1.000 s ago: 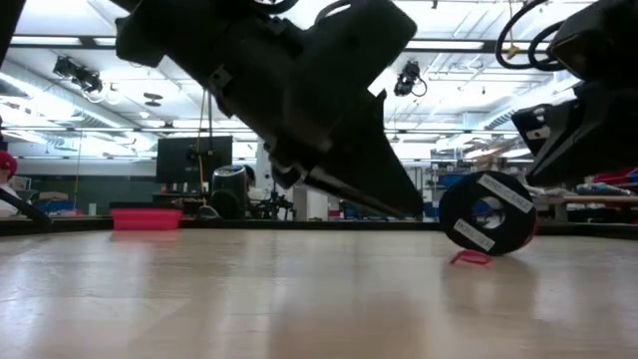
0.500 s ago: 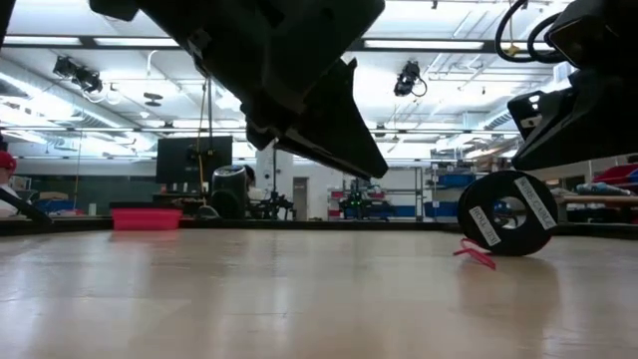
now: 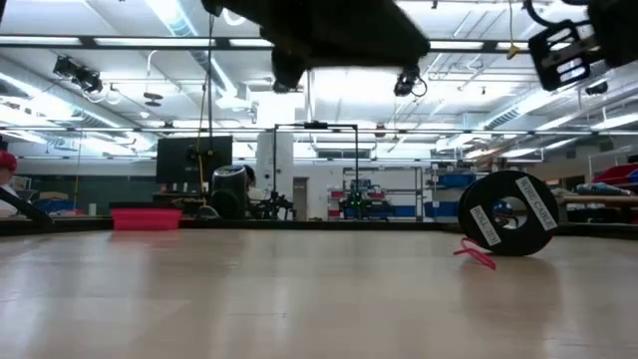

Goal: Coil cords
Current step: Return to Home Position

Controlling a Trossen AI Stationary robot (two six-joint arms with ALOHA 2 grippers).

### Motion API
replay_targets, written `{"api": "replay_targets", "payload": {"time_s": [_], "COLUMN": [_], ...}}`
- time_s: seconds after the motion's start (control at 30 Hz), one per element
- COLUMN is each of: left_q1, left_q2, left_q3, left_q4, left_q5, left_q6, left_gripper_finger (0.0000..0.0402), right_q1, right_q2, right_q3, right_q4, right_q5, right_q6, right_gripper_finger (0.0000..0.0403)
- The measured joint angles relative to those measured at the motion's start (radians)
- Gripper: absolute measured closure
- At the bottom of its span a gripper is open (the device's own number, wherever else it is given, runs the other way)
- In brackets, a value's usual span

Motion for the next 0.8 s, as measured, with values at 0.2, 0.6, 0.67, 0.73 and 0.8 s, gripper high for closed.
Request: {"api": "replay_targets", "payload": {"time_s": [0.2,0.6,0.67,0.73,0.8], "left_q1": [0.043,0.167,0.171,0.173,0.178], "left_q2": [-0.081,-0.128,-0.128,-0.129,-0.129], "left_q3": [-0.148,-0.654,-0.71,-0.756,-0.805], "left_q4": [0.253,1.048,1.129,1.203,1.248], "left_q5": [0.322,0.655,0.642,0.609,0.592], "left_q6": [0.055,-0.061,-0.061,-0.061,-0.062], "left_gripper_finger": [0.0347,0.0379,0.038,0.038,0.038], "right_q1": [-0.028,-0.044,-0.047,-0.047,-0.047], "right_q2": [-0.108,-0.169,-0.169,-0.169,-0.167], "right_q3": [-0.105,-0.321,-0.331,-0.331,-0.33], "right_q4": [0.08,0.385,0.38,0.373,0.363], "right_q5": [-0.348,-0.397,-0.352,-0.33,-0.33], "right_q6": [0.082,0.076,0.078,0.083,0.082], "right_gripper_finger": [0.0384,0.0396,0.0396,0.0394,0.0394]}}
